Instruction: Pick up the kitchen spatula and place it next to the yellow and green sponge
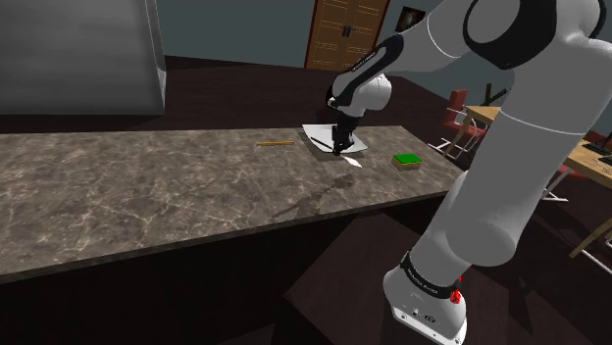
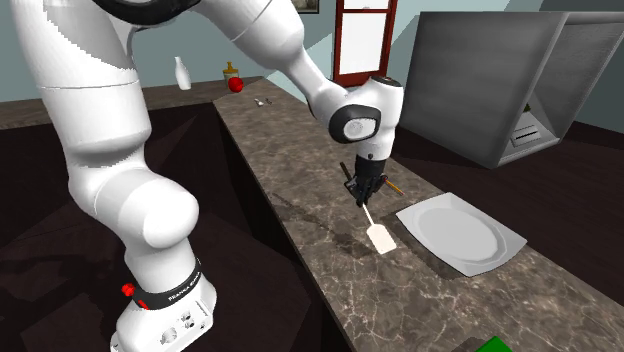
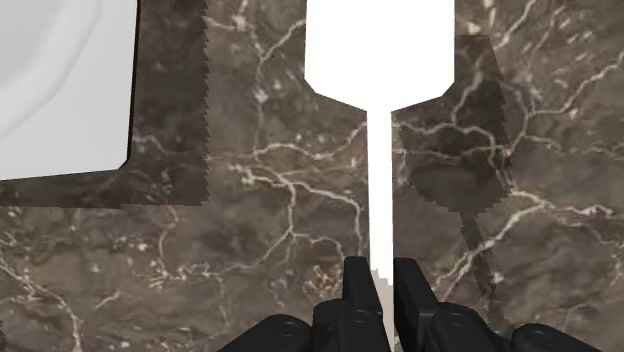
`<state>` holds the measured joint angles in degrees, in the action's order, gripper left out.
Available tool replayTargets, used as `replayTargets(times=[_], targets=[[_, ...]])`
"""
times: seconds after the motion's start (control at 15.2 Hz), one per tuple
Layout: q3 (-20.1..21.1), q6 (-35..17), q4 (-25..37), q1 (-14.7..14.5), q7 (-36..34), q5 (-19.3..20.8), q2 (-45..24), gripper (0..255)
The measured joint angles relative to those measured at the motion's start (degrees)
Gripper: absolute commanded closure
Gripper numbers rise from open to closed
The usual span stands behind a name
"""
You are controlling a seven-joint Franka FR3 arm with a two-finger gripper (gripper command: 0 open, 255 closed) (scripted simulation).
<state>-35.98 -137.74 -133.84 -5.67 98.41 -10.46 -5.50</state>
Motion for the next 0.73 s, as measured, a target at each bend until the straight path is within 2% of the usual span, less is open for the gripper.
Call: replayTargets(times=[0.2, 0.73], targets=[[-2.24, -0.23, -2.11, 2.23, 3.43, 1.54, 2.0, 255], [-7.74, 0.21, -2.64, 8.78, 15.57, 1.43, 1.93, 255]])
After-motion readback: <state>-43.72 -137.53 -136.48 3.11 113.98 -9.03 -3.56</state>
